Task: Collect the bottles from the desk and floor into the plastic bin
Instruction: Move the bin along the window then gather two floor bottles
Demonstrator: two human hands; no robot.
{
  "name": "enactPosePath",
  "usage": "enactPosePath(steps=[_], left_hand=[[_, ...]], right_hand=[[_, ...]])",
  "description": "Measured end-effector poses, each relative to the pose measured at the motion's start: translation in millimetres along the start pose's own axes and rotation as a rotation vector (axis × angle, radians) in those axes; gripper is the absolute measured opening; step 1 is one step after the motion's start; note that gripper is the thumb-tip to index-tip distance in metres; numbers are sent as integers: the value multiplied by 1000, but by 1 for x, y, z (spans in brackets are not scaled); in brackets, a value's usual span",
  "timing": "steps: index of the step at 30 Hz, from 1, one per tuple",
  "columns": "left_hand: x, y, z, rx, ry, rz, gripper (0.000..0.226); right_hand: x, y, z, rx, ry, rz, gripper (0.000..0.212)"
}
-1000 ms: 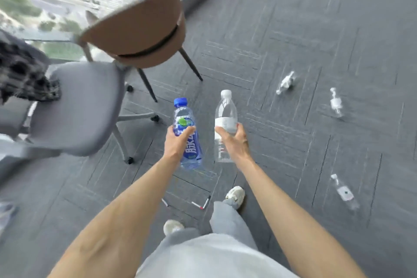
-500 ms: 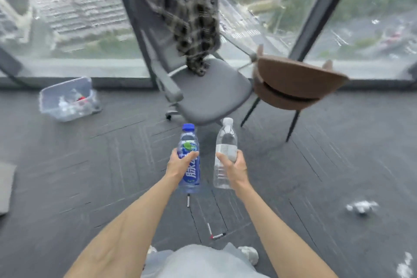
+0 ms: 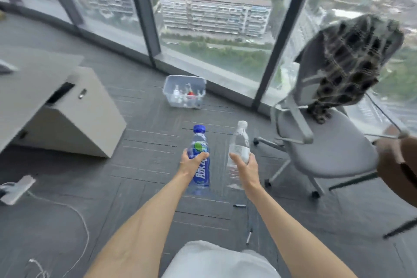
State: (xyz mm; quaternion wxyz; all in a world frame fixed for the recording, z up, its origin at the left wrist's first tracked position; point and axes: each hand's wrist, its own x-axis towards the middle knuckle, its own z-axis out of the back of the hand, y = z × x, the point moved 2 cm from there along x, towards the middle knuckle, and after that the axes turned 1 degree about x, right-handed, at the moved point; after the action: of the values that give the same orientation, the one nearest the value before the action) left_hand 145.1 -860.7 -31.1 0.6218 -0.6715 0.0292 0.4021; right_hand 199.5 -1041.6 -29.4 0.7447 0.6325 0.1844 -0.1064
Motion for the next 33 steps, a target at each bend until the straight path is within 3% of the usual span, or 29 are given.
enactPosePath(steps=[2,9,17,29,33], left_hand=[[22,0,39,-22,-83,23,65],[92,-22,131,-83,-245,61,75],[202,-116,186,-61,-374,64,63],[420,-248,200,-29,-286,84,73],[506,-278,194,4,-217,108,60]], right_hand=[[12,13,-40,-38,86,10,56],[75,42,-160,-100,304,10,49],[194,87,-283,-93,403,29,47],[368,179,-371,-178,341,23,41],[433,200,-393,-175,257,-22,39]])
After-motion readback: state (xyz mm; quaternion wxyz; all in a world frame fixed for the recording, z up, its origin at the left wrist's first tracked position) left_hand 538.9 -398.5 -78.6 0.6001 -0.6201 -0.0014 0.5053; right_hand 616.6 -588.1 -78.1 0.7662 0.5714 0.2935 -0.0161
